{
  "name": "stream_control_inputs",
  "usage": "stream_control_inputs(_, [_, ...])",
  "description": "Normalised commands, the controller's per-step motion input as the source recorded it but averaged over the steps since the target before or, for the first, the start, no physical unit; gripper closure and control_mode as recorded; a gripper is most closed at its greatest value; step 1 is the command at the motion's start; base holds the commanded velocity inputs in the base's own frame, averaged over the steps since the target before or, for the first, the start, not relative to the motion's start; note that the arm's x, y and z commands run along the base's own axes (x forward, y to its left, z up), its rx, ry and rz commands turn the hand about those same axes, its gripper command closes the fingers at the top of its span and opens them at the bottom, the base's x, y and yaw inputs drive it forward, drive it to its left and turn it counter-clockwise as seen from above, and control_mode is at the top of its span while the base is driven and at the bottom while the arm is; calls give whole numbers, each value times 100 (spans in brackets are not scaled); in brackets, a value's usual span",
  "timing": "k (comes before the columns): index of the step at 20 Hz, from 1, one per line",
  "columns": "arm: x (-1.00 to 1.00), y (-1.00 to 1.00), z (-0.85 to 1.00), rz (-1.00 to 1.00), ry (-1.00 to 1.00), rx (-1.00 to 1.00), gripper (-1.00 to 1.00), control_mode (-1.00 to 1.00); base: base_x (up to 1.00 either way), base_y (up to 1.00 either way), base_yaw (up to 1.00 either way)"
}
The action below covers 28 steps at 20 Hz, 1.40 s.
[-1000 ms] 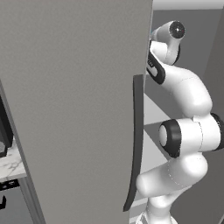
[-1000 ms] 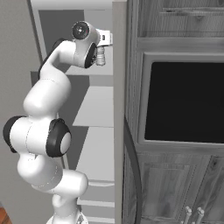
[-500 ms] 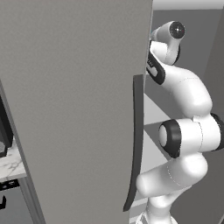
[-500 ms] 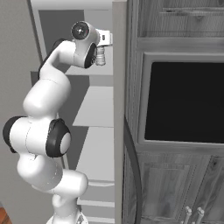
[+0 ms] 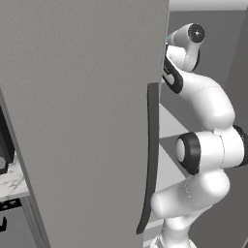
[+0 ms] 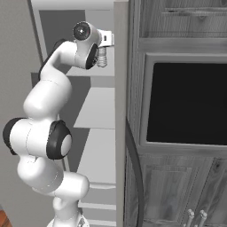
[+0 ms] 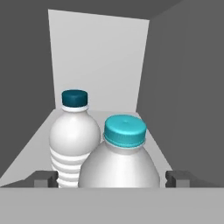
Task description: Take the bottled waters from the counter and place them in the freezer to freeze. Close the freezer door after placing the bottles.
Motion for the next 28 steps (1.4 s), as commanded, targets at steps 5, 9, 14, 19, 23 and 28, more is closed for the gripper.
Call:
stream_control_inputs(5, [-1,0,0,-1,0,0,-100,-100,0,0,0])
stream_control_inputs(9, [-27,0,0,-4,0,0,-100,-100,0,0,0])
stream_control_inputs(14, [-44,0,8,-5,-2,0,-100,-100,0,0,0])
stream_control_inputs(19, [-57,0,15,-4,0,0,-100,-100,0,0,0])
stream_control_inputs(23, [-71,0,1,-4,0,0,-100,-100,0,0,0])
stream_control_inputs(28, [-87,0,0,-6,0,1,-100,-100,0,0,0])
